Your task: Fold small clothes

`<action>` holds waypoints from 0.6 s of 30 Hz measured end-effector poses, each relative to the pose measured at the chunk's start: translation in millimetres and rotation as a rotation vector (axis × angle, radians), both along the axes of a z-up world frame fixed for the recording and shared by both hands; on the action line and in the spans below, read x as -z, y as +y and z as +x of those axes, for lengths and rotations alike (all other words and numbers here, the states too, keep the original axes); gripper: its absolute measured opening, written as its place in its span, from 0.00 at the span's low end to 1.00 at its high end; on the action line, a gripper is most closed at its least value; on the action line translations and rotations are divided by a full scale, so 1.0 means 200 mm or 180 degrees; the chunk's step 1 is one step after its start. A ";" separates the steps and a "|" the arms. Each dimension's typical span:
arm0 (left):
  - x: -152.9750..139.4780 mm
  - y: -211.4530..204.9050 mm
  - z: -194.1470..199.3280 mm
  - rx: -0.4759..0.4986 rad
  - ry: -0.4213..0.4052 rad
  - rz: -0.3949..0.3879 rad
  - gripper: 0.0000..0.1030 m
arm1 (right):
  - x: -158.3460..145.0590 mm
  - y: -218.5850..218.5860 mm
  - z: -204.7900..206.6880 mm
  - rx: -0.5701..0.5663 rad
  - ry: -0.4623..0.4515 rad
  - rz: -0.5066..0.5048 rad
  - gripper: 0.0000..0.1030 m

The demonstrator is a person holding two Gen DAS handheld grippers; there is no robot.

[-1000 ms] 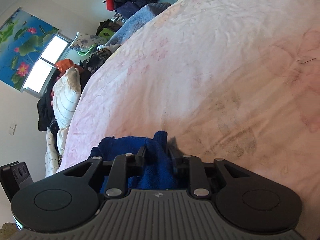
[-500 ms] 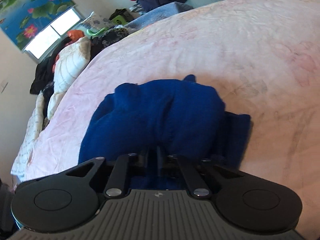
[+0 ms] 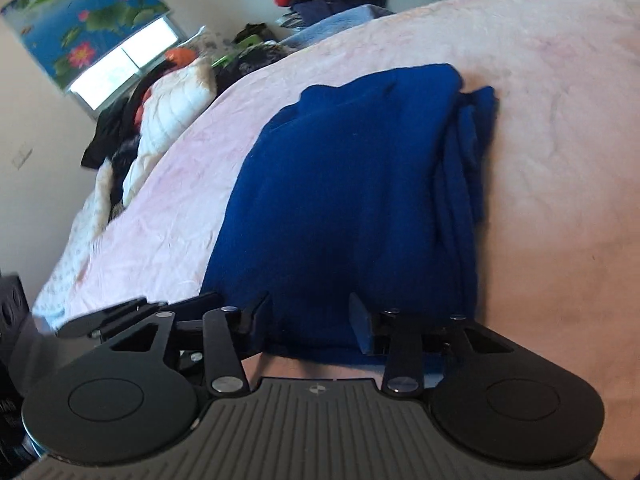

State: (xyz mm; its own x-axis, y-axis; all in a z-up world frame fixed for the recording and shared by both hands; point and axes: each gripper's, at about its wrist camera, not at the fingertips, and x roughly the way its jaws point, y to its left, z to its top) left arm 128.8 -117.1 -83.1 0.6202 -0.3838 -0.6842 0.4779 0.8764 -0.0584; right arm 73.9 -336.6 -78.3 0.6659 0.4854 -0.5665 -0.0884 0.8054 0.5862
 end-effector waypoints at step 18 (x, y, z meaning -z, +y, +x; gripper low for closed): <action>0.14 0.12 -0.23 -0.0539 -0.0268 0.0157 0.96 | 0.08 0.18 -0.38 0.0618 -0.0326 -0.1472 0.98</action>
State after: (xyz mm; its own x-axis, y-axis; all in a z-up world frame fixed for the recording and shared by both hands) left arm 83.8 -93.3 -111.4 0.7288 -0.2364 -0.6426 0.3248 0.9456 0.0205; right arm -1.7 -299.6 -95.1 0.7823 0.0612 -0.6199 0.0503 0.9857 0.1609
